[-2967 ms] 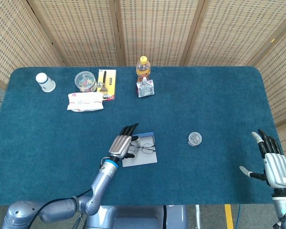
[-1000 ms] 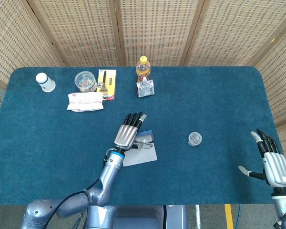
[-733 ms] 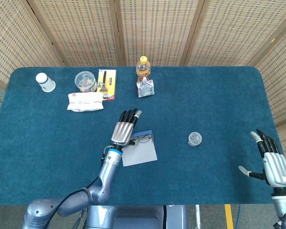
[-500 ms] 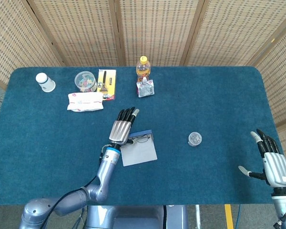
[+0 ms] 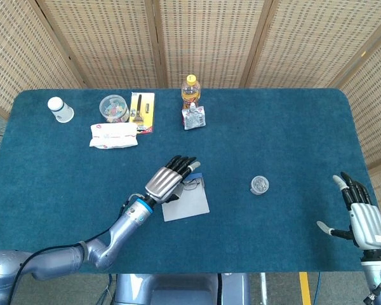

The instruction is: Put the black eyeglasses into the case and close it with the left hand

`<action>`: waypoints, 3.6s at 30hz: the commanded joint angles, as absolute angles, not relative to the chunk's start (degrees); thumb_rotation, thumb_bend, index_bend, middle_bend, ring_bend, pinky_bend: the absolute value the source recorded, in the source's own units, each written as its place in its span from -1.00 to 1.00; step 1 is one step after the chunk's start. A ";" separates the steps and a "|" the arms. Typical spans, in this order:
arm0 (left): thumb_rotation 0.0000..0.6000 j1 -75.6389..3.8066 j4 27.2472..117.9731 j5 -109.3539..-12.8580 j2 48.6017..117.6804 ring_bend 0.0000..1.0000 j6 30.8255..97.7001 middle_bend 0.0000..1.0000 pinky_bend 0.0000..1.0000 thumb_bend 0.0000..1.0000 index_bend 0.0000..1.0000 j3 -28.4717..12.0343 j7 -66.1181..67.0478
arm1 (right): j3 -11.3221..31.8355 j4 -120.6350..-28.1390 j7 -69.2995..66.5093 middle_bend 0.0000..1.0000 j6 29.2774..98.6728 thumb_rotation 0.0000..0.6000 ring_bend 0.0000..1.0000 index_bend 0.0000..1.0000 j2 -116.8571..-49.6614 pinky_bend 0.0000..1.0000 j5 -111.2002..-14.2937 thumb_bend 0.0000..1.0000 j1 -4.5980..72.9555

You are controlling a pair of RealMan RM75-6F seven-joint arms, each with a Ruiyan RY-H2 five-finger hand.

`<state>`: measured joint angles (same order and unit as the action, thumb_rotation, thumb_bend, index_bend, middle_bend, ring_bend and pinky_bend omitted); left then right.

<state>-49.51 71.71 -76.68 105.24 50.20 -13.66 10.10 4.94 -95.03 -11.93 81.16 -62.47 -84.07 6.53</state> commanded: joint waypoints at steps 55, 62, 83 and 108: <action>1.00 -48.92 68.90 -89.20 92.37 -0.72 52.71 -0.43 -0.78 1.00 -0.02 5.02 9.37 | 4.98 -94.80 -13.23 -1.00 80.47 1.00 -1.00 -1.00 -62.17 -1.00 -83.08 -1.00 6.29; 1.00 -45.04 73.30 -90.77 85.69 -0.72 55.70 -0.43 -0.78 1.00 -0.02 8.31 7.38 | 4.95 -95.15 -12.78 -1.00 80.36 1.00 -1.00 -1.00 -62.10 -1.00 -83.16 -1.00 6.39; 1.00 -27.26 78.93 -91.78 83.75 -1.00 77.08 -1.00 -1.00 -1.00 -1.00 10.40 2.54 | 4.85 -95.56 -12.12 -1.00 80.69 1.00 -1.00 -1.00 -62.14 -1.00 -83.55 -1.00 6.36; 1.00 -18.24 52.10 -94.69 98.98 -1.00 81.57 -1.00 -1.00 -0.64 -0.43 9.17 -14.63 | 4.75 -95.56 -12.89 -1.00 80.49 1.00 -1.00 -1.00 -61.95 -1.00 -83.68 -1.00 6.42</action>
